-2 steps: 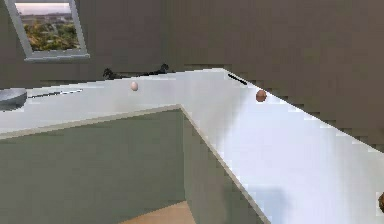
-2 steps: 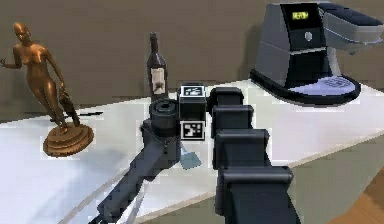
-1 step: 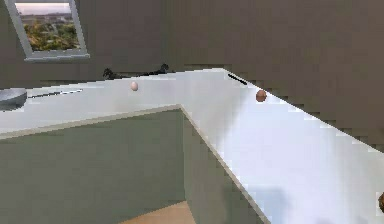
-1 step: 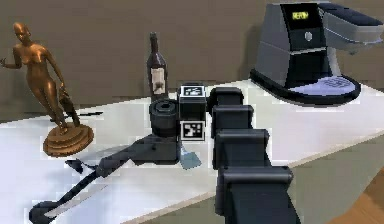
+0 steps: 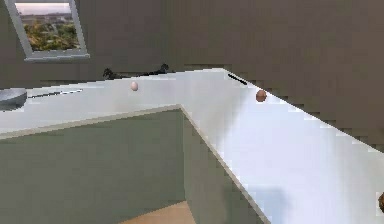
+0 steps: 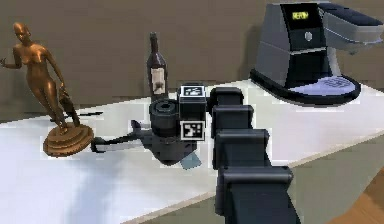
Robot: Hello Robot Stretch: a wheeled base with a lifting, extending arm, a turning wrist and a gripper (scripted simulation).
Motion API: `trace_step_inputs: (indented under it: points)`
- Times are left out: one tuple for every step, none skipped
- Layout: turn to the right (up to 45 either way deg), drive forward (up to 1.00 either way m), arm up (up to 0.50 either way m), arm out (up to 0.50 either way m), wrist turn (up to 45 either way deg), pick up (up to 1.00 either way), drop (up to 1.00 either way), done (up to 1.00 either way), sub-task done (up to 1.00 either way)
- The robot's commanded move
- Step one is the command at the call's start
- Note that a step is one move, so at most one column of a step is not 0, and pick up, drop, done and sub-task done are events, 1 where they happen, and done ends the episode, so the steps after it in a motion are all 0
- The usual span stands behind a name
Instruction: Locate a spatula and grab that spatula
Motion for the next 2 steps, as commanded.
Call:
trace_step_inputs:
  points:
    - [0.0,0.00,0.00,0.00,45.0,0.00,0.00,0.00,0.00]
    - [0.0,0.00,0.00,0.00,3.0,0.00,0.00,0.00,0.00]
